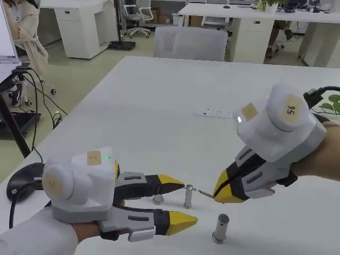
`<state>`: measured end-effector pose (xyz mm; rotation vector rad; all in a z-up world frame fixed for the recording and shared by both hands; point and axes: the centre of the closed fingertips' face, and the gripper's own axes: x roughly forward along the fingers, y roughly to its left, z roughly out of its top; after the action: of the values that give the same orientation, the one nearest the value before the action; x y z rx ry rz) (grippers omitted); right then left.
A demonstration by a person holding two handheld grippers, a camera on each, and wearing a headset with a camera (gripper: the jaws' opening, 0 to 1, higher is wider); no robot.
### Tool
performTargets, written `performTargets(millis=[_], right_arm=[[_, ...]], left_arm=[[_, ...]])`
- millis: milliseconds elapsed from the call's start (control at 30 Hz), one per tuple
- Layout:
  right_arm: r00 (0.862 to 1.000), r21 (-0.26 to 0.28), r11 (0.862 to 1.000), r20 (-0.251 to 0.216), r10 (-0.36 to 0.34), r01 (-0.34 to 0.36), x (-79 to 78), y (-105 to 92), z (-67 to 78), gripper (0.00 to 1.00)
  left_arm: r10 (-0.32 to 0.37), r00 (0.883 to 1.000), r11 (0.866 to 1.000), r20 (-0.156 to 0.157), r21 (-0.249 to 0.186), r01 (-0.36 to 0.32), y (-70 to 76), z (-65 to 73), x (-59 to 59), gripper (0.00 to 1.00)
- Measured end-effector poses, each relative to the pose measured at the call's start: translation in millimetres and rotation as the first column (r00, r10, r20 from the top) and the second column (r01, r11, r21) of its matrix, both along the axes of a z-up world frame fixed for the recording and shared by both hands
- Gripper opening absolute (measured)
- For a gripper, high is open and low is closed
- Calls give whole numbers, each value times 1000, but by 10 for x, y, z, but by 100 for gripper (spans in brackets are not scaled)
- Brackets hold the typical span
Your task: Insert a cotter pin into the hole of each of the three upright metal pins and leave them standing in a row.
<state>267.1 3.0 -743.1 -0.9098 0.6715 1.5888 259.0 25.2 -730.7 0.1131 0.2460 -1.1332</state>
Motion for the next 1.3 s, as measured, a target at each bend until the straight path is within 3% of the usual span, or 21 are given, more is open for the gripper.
performTargets(millis=[567,1300], right_arm=[[997,-46,996,10,76,-75,-163,87,-98,2],[991,-88,987,17,134,-132,-252,73,-151,2]], left_arm=[[-51,998,999,-24,11,52,-133,-38,-71,19],[-70,996,997,-63,37,72,-161,-124,-123,2]])
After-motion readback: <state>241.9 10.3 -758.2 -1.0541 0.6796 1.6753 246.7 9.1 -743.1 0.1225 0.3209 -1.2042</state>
